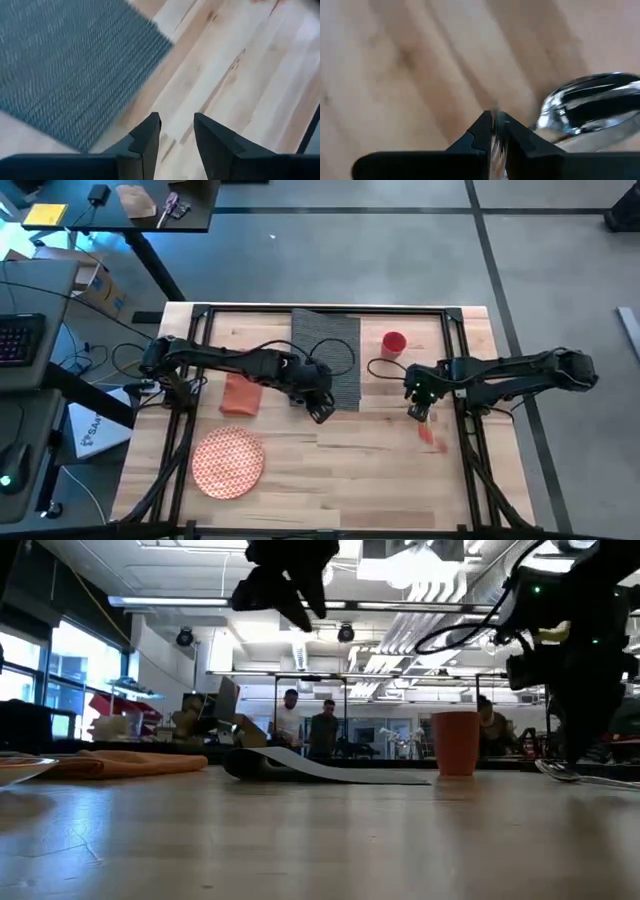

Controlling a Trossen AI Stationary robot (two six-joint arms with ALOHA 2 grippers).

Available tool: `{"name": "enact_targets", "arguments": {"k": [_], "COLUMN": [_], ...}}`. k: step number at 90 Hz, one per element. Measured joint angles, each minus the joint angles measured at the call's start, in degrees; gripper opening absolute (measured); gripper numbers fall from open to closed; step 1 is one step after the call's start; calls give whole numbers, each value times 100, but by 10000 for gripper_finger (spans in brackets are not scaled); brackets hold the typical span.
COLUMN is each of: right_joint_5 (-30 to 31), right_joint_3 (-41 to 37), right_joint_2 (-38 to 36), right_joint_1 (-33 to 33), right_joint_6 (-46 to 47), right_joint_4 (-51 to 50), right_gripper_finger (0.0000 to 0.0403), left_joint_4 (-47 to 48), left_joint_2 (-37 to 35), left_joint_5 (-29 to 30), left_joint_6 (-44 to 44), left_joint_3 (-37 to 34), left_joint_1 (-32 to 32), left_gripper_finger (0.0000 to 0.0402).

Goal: Set table place
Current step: Put the orange fork to the middle right of the table, then fold the orange table napkin

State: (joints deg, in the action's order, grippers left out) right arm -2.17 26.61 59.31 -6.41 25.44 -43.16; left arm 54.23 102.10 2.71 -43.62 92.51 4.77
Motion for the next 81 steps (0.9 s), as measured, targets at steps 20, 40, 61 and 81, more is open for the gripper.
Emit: {"name": "enact_targets", "arguments": {"k": [20,40,61,81], "right_joint_5": [423,353,245,336], "right_joint_3": [-27,-19,488,1379], "right_joint_2": [70,56,-136,-434], "right_joint_1": [2,2,2,17], "right_joint_6": [536,1292,1875,1909], "right_joint_4": [-116,-128,-343,-288], "right_gripper_finger": [113,196,230,231], "left_joint_4": [634,1255,2116,2315], "left_joint_2": [0,-17,-204,-601], "left_joint_5": [-84,-123,-186,-712], "left_joint_6": [-135,17,113,510], "left_joint_3": [0,0,-140,-1328], "left_joint_1": [-140,-413,-906,-1962], "left_gripper_finger": [108,108,108,108]}}
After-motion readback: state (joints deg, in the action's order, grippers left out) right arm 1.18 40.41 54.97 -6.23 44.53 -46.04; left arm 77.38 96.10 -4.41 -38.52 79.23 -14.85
